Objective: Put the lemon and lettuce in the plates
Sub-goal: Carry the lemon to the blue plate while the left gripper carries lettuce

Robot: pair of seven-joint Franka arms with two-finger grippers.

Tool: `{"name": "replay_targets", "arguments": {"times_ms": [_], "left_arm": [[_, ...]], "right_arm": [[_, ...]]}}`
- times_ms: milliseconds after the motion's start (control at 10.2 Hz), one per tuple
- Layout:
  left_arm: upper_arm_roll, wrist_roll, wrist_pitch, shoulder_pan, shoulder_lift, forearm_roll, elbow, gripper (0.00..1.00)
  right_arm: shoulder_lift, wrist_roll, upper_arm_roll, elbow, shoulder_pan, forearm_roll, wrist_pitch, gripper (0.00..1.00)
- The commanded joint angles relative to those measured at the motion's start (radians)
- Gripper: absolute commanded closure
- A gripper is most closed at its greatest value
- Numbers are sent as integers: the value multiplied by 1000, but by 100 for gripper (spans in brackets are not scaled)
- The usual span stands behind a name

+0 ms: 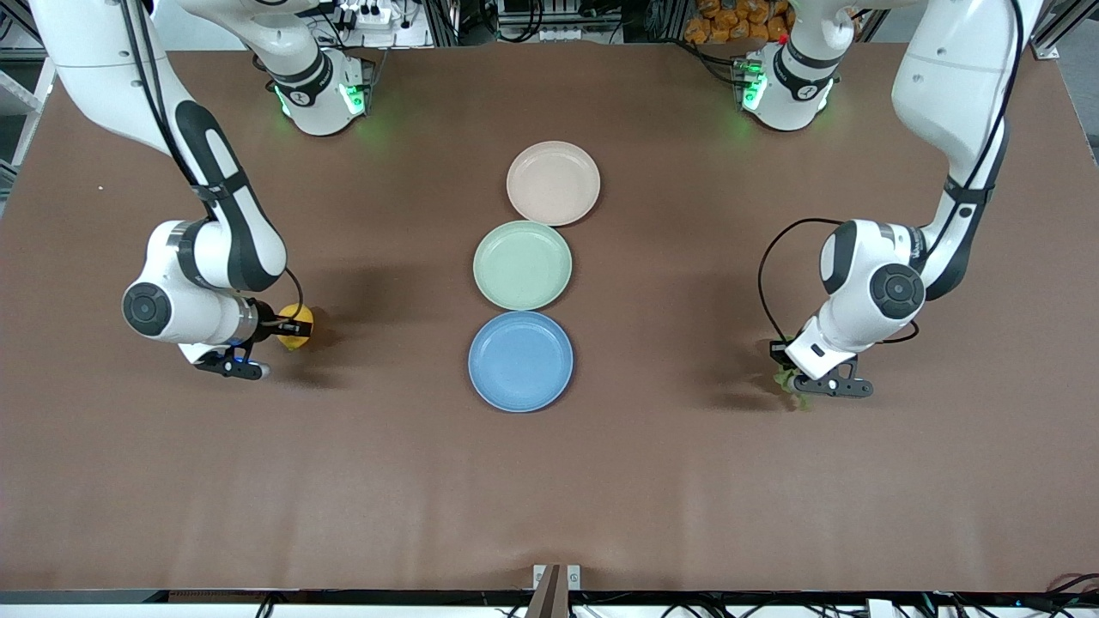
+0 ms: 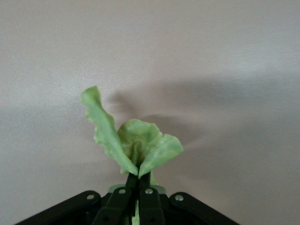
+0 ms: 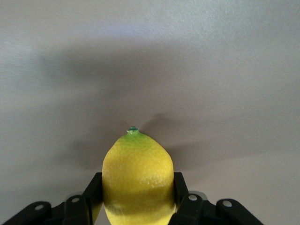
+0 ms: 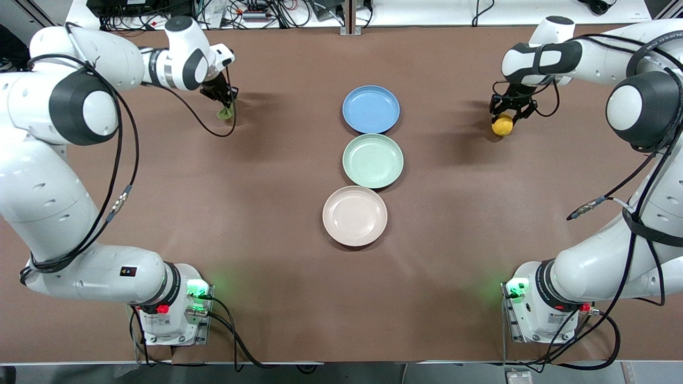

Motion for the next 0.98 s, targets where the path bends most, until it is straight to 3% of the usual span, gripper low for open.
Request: {"name": "replay_targets", "arguments": {"times_ms": [0,293,488,683,878], "left_arm": [[3,-60,-203,-46,-125,16,42,100],[-37,-289,-395,-146,-234,14,76,100],[-145,-462,-431,-143,-301,2,43,100],[-266,-642,-431,-143,-326,-1,4,100],[-384,-791,-419,-140,-340,-1,-42,100]], "right_arm": [[-26,-30,6,118,7,43,-139,100],[-17,-18,9,235,83,98,-180,100],[15,13,9,318,137,212,-172,100],[96,129,18,459,195,229,-178,100],[149,272,63,517,249,229,-167,100]]}}
